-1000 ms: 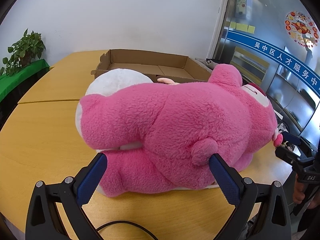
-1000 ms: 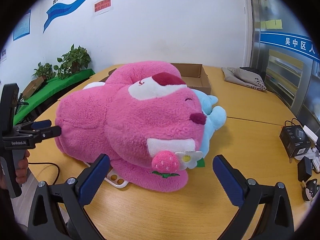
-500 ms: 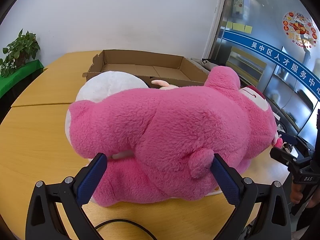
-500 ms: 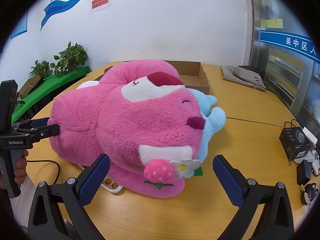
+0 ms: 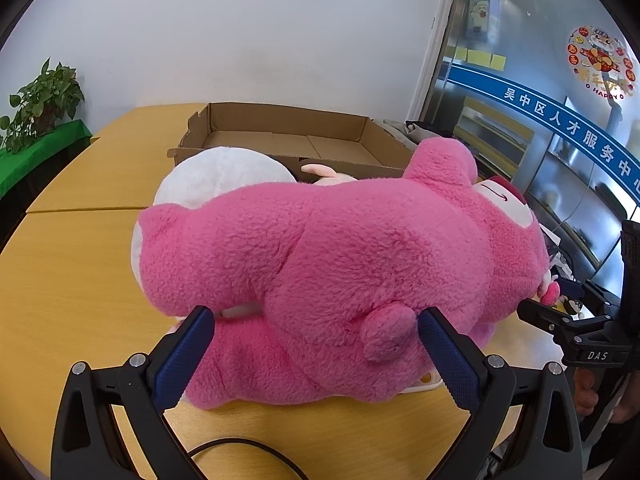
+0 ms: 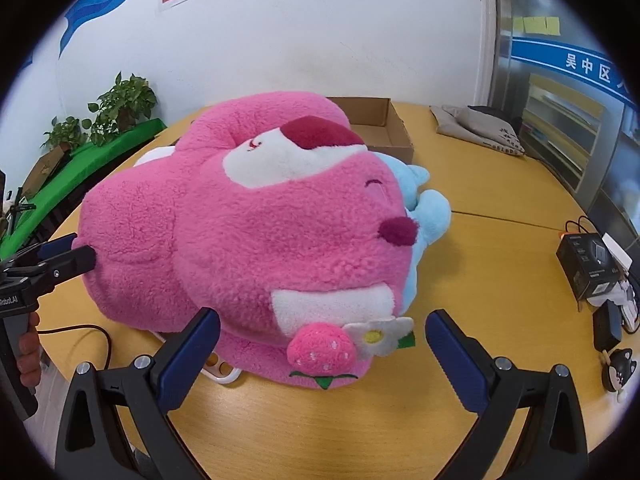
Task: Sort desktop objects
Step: 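Close the right tool on the pink bear's body near its flower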
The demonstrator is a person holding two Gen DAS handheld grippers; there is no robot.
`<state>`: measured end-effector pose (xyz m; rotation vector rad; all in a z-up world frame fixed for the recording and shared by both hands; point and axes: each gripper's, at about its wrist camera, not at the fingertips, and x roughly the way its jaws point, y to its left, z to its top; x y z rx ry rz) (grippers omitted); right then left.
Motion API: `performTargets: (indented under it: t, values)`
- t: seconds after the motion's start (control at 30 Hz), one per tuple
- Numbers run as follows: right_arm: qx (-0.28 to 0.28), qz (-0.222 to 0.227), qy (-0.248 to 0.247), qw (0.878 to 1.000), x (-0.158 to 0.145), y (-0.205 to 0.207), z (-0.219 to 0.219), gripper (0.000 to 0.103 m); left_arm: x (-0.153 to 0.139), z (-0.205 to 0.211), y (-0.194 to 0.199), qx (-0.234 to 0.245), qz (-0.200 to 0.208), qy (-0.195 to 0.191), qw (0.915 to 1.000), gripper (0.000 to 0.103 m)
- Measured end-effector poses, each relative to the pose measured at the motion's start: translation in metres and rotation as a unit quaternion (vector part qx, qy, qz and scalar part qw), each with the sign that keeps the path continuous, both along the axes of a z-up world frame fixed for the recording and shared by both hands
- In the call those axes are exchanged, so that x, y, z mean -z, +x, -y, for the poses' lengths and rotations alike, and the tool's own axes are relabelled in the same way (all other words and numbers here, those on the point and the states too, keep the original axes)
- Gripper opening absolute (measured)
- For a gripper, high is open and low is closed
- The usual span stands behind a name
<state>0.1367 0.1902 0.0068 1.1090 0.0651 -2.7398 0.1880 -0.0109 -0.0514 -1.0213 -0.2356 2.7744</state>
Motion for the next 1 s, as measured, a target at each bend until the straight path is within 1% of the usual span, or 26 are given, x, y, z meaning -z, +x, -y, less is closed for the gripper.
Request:
performTargets:
  t: [0.23,0.43,0.6,0.67,0.8,0.9,1.0]
  values:
    - [0.0,0.004,0.005,1.0,0.003,0.001,0.002,0.103,-0.002,-0.004,-0.001,0.004,0.001,0.002,1.0,0.103]
    - [0.0,0.006,0.015,1.0,0.005,-0.001,0.002,0.103,-0.007,0.001,-0.004,0.001,-0.008,0.022,0.9997,0.103]
    - [-0.006,0.001,0.015,1.0,0.001,-0.005,-0.001,0.103,-0.006,0.005,-0.014,0.001,0.002,0.035,0.9994,0.103]
    - [-0.013,-0.002,0.012,1.0,-0.001,-0.009,-0.003,0.103,-0.004,0.006,-0.018,0.004,0.007,0.04,0.9991,0.103]
    - [-0.039,-0.009,0.008,0.999,-0.004,-0.018,-0.005,0.103,0.005,0.011,-0.028,0.012,0.029,0.068,0.9972,0.103]
    - [-0.074,-0.013,-0.019,0.997,-0.009,-0.026,-0.005,0.103,0.011,0.015,-0.033,0.017,0.039,0.091,0.9949,0.103]
    - [-0.091,-0.015,-0.031,0.995,-0.012,-0.037,-0.002,0.103,0.014,0.016,-0.037,0.022,0.045,0.104,0.9933,0.103]
